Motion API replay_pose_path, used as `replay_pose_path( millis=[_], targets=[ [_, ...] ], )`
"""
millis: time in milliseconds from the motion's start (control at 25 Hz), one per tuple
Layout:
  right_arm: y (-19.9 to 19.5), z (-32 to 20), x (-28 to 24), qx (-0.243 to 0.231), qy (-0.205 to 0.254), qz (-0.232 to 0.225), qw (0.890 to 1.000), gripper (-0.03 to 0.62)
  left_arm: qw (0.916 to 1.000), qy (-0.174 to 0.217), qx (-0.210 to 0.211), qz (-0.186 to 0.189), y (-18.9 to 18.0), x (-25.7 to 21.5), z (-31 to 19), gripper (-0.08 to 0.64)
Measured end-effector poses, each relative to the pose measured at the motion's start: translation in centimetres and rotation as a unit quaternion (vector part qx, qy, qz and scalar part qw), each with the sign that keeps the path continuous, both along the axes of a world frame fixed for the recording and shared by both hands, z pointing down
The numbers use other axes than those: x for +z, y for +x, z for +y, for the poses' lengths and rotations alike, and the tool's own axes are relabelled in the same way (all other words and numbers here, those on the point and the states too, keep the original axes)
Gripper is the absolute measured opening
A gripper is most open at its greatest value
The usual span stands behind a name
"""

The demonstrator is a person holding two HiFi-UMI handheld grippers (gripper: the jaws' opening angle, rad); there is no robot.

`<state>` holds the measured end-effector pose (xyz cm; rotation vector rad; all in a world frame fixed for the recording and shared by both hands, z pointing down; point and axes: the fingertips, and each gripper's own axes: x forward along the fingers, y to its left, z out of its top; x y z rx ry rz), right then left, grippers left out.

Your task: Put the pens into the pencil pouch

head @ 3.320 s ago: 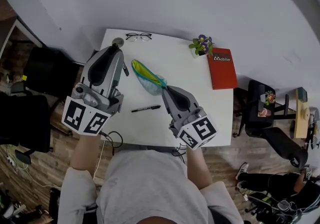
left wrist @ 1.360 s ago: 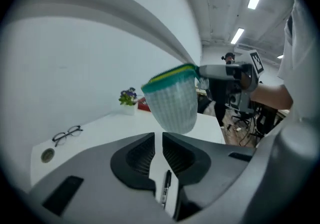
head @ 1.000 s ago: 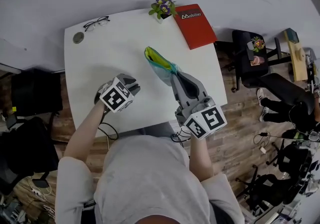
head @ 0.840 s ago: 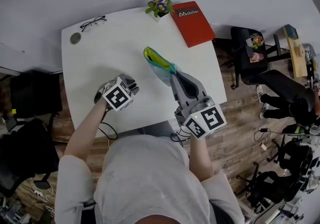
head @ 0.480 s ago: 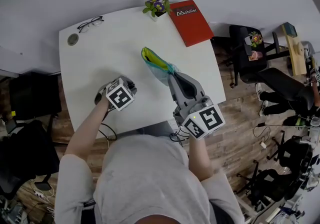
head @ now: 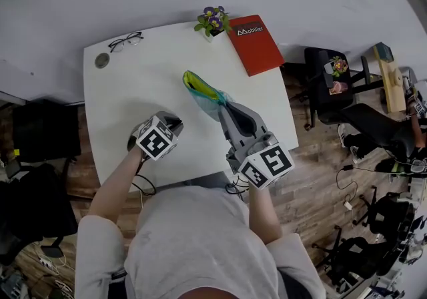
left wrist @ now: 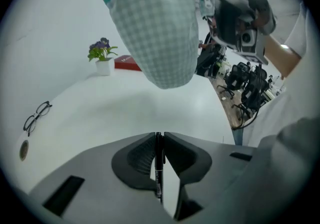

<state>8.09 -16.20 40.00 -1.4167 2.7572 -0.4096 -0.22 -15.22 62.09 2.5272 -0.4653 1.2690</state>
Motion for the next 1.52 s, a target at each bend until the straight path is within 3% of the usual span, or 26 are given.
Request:
replay_pose_path(
  millis=[200, 320, 440, 720, 1000, 1240, 1400, 1520],
  targets=[
    [-1.2, -1.1, -0.7, -0.021, 0.010, 0.001, 1.000, 0.035, 0.9908, 0.052, -0.080, 0.095, -1.3, -5.9, -3.0, 0.071],
    [-1.8, -1.8, -1.1, -0.032, 0.014, 0.003, 0.999, 0.035, 0.9764, 0.095, -0.126, 0.147, -2.6, -9.7, -4.7, 0.071],
    [-2.5, -2.2, -1.4, -0.044, 0.017, 0.003, 0.999, 0.035, 0.9561, 0.137, -0.168, 0.197, -3.9, -13.3, -5.9, 0.071],
    [-4.2, -2.8, -1.7, -0.072, 0.017, -0.001, 0.997, 0.035, 0.8909, 0.227, -0.240, 0.312, -7.1, -21.8, -7.5, 0.071],
    [-6.1, -2.4, -1.8, -0.096, 0.017, -0.006, 0.995, 0.035, 0.8148, 0.300, -0.267, 0.418, -9.3, -30.3, -7.4, 0.071],
    [-7.0, -1.7, -2.2, -0.109, 0.022, -0.010, 0.994, 0.035, 0.7469, 0.337, -0.273, 0.504, -9.9, -36.1, -6.7, 0.071],
    [-7.5, -1.2, -2.5, -0.116, 0.025, -0.013, 0.993, 0.035, 0.7179, 0.341, -0.274, 0.542, -9.7, -38.0, -6.5, 0.071],
    [-7.8, -0.8, -2.8, -0.120, 0.028, -0.015, 0.992, 0.035, 0.7094, 0.334, -0.276, 0.556, -9.0, -38.2, -6.5, 0.071]
  ],
)
